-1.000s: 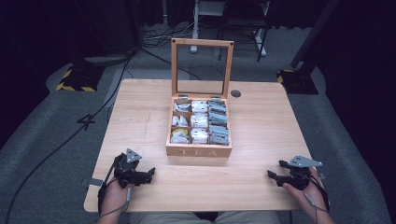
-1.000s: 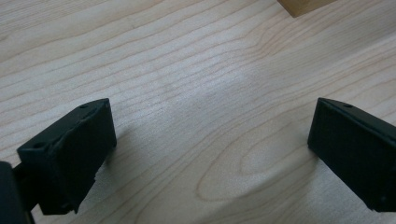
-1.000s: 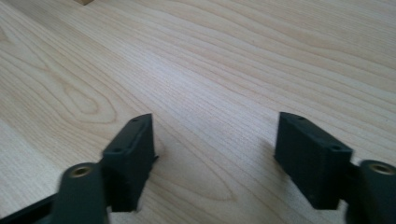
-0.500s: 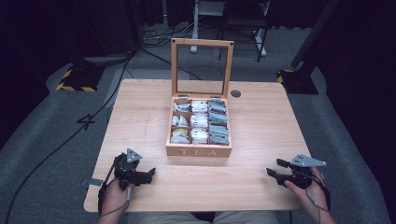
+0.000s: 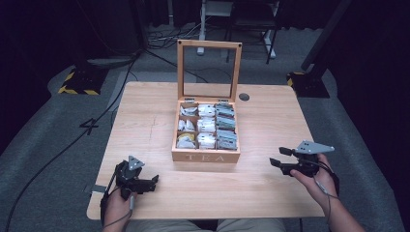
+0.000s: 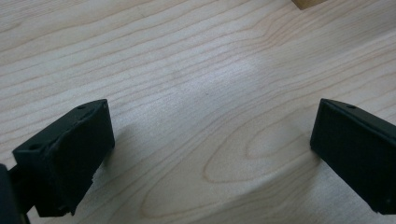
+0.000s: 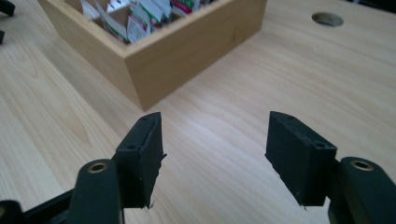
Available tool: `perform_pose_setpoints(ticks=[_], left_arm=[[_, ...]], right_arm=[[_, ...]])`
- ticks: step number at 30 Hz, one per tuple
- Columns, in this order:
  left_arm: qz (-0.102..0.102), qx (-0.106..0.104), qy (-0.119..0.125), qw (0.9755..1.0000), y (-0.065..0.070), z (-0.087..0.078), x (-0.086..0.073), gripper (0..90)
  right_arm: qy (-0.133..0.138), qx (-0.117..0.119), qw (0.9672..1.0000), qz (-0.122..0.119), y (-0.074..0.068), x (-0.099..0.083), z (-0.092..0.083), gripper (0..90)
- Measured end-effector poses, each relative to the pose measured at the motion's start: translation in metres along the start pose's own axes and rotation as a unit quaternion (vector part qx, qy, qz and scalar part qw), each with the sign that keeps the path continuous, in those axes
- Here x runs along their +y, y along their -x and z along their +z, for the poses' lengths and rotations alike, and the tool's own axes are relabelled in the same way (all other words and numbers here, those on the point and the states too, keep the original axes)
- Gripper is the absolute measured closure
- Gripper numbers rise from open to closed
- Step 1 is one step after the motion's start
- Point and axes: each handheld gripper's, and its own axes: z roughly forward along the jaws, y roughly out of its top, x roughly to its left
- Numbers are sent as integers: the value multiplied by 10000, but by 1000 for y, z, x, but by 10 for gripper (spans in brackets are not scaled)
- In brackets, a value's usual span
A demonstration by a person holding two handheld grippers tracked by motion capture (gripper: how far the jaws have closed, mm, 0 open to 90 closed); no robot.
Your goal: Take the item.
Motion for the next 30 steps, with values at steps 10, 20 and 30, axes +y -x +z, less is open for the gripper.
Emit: perform_pose_setpoints(ticks=[10, 20, 30], left_arm=[[-39, 7, -11, 10000, 0, -1, -1, 3], [-11, -18, -4, 10000, 0, 0, 0, 0], [7, -36, -33, 10000, -1, 0, 0, 0]], right_arm=[[6, 164, 9997, -181, -4, 38, 14, 394], [-35, 425, 9987, -294, -14, 75, 35, 410], [-131, 631, 9972, -373, -27, 100, 62, 434]])
